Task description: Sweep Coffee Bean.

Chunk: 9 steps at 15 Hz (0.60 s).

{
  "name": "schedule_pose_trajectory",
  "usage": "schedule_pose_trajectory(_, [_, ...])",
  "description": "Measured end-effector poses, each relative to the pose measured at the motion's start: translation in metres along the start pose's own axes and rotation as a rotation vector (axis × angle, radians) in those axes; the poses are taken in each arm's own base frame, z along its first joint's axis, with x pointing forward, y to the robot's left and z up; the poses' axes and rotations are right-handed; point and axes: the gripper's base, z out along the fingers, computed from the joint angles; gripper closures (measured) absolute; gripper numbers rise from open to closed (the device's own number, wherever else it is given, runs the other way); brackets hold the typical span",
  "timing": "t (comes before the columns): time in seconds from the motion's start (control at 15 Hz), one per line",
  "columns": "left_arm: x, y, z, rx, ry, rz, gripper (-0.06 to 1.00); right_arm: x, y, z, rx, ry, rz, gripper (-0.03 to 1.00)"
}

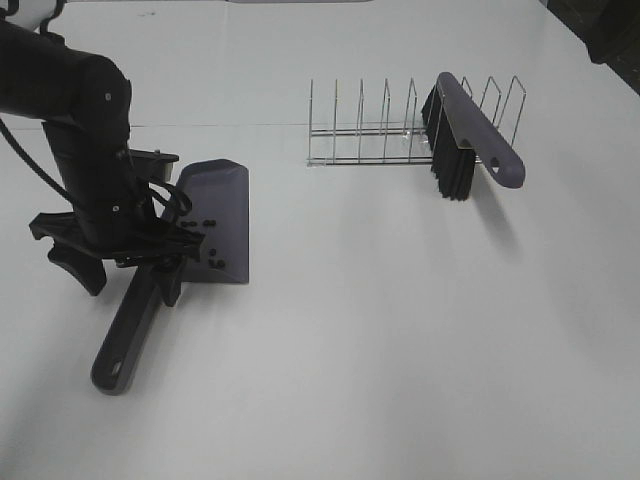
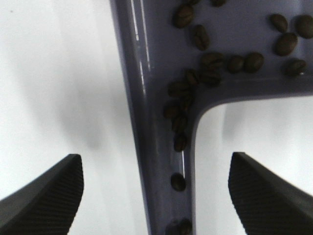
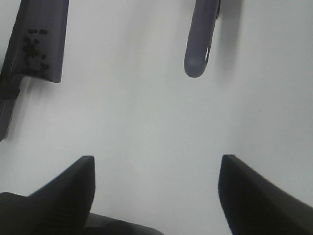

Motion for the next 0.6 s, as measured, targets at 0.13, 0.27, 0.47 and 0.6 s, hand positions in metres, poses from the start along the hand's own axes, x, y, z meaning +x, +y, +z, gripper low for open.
schedule_pose_trajectory(0.13, [0.004, 0.003, -0.03, 0.027, -0.053, 0.012, 0.22, 0.01, 0.0, -0.005, 0.0, -0.006, 0.004, 0.38])
schedule_pose_trajectory(0.27, [0.008, 0.021, -0.066, 0.099, -0.121, 0.008, 0.22, 0.016, 0.001, -0.013, -0.001, -0.029, 0.019, 0.38])
schedule_pose_trajectory(0.47, [0.015, 0.077, -0.105, 0.111, -0.21, -0.093, 0.22, 0.025, 0.003, -0.03, -0.005, -0.082, 0.011, 0.38])
schedule_pose_trajectory(0.6, [0.034, 0.112, -0.132, 0.095, -0.286, -0.167, 0.22, 0.035, 0.004, -0.043, -0.011, -0.127, 0.005, 0.38])
